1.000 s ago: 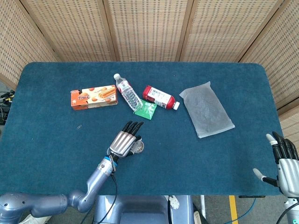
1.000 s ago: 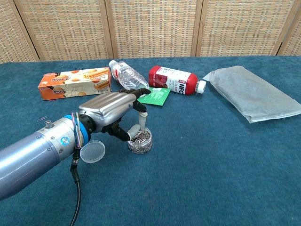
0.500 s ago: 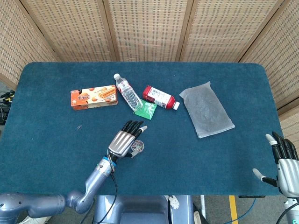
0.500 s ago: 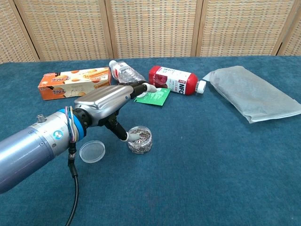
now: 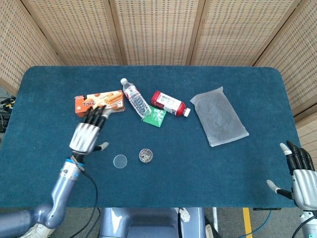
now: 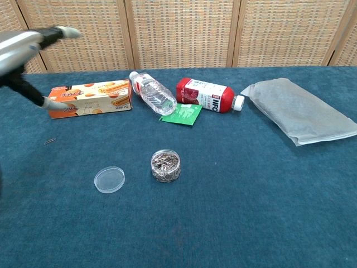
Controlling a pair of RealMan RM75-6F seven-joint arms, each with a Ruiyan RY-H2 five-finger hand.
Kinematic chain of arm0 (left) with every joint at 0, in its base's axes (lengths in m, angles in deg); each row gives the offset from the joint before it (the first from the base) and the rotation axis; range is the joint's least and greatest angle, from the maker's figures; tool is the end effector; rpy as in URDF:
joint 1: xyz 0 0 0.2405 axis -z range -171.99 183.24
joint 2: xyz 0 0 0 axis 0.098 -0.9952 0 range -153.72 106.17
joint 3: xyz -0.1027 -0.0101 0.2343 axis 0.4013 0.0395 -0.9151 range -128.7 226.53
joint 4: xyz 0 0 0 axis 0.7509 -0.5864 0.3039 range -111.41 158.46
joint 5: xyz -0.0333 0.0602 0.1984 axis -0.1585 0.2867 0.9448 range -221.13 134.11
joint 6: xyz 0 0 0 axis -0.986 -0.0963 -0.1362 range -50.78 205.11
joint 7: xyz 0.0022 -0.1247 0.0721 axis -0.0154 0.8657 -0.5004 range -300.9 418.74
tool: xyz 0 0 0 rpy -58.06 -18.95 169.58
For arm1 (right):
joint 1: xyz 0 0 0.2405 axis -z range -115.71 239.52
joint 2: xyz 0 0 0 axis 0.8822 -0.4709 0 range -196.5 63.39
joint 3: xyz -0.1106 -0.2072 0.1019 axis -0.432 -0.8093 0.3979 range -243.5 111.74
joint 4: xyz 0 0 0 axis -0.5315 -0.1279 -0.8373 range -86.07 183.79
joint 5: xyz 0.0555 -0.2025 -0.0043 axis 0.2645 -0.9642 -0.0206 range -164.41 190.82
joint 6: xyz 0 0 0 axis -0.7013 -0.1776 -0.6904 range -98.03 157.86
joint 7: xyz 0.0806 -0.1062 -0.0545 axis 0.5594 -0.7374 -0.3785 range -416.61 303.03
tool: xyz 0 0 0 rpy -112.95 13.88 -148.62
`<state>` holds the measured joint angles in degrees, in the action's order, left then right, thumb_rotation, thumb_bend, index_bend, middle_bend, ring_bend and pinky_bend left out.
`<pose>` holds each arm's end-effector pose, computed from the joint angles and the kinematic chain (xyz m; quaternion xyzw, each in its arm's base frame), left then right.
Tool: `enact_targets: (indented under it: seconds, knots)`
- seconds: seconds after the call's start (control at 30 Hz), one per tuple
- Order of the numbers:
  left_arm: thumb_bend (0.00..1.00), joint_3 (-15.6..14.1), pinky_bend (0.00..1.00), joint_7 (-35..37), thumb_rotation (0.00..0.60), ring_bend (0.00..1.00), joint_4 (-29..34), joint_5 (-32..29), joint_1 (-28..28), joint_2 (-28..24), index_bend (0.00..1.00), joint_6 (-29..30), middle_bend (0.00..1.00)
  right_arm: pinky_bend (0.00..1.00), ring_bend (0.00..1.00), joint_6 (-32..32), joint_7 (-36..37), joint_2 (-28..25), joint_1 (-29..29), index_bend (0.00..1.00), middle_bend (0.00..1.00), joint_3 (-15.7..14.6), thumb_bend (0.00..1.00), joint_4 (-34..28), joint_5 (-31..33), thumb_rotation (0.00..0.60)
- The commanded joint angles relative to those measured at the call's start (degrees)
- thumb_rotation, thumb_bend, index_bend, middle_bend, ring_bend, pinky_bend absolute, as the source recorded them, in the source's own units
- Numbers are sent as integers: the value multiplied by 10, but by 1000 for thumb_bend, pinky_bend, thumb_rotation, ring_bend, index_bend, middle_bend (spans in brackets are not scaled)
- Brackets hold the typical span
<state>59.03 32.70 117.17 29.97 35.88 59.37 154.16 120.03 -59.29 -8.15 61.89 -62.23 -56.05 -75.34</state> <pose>-0.1745 0.3049 0.0585 -0.6574 -0.2987 -0.4359 0.5372 -0.2767 -0.1567 0.1830 0.5596 -0.3938 0.4255 0.5922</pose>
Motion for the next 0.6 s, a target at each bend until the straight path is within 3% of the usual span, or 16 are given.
enact_targets:
  seconds: [0.03, 0.13, 0.33, 0.6]
  knots:
    - [100, -29, 0, 90, 600, 0, 38, 6, -99, -104, 0, 80, 0, 0, 0, -1, -8, 2, -1, 0, 0, -2, 0, -2, -4, 600]
    - [99, -57, 0, 158, 600, 0, 40, 10, -150, -150, 0, 101, 0, 0, 0, 1, -17, 5, 0, 0, 0, -3, 0, -4, -8, 600]
    - [98, -98, 0, 216, 600, 0, 30, 27, -200, -182, 0, 104, 0, 0, 0, 8, -30, 9, 3, 0, 0, -6, 0, -6, -14, 600]
    - [98, -105, 0, 243, 600, 0, -5, 70, -214, -174, 0, 114, 0, 0, 0, 17, -39, 14, 6, 0, 0, -3, 0, -4, -16, 600]
